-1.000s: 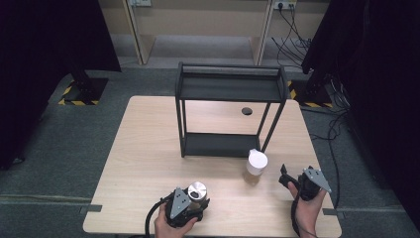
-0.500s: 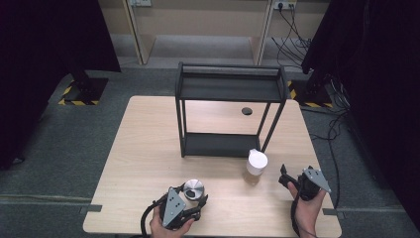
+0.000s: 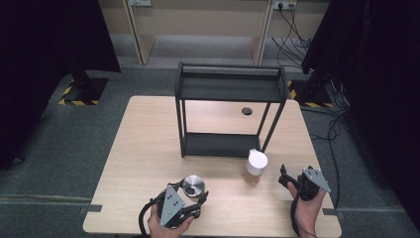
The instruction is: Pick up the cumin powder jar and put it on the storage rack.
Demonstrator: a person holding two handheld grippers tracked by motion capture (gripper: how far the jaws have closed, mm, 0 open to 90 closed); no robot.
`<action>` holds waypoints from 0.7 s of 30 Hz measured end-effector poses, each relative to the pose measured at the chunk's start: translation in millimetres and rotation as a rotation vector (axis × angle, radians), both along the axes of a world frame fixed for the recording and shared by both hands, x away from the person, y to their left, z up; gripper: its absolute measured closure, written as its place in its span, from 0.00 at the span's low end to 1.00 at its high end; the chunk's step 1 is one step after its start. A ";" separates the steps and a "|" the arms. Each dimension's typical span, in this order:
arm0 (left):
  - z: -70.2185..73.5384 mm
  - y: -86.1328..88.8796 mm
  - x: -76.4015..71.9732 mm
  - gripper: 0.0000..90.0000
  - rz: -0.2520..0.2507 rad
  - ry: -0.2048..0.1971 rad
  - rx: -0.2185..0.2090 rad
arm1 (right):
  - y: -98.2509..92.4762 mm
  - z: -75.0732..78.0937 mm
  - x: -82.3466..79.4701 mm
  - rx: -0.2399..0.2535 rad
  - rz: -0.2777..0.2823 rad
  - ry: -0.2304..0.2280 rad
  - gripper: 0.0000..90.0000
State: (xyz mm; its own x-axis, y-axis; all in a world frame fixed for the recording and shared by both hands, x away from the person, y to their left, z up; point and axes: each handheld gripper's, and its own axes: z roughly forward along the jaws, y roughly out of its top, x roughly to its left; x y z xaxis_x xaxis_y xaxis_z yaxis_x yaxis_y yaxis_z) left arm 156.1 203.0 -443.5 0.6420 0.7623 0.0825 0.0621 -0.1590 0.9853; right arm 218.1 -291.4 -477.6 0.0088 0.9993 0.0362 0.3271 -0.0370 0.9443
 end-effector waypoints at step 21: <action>47.1 2.5 12.5 0.34 0.037 -0.119 -0.037 | 1.0 0.3 0.3 -0.009 0.002 0.002 0.03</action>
State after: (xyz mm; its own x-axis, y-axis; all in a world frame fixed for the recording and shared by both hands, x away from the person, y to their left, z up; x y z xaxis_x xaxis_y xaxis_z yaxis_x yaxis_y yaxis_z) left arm 168.6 205.5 -396.4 0.6010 0.7890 0.1275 -0.0501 -0.1220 0.9913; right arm 218.4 -290.4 -477.4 0.0067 0.9996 0.0274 0.3288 -0.0281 0.9440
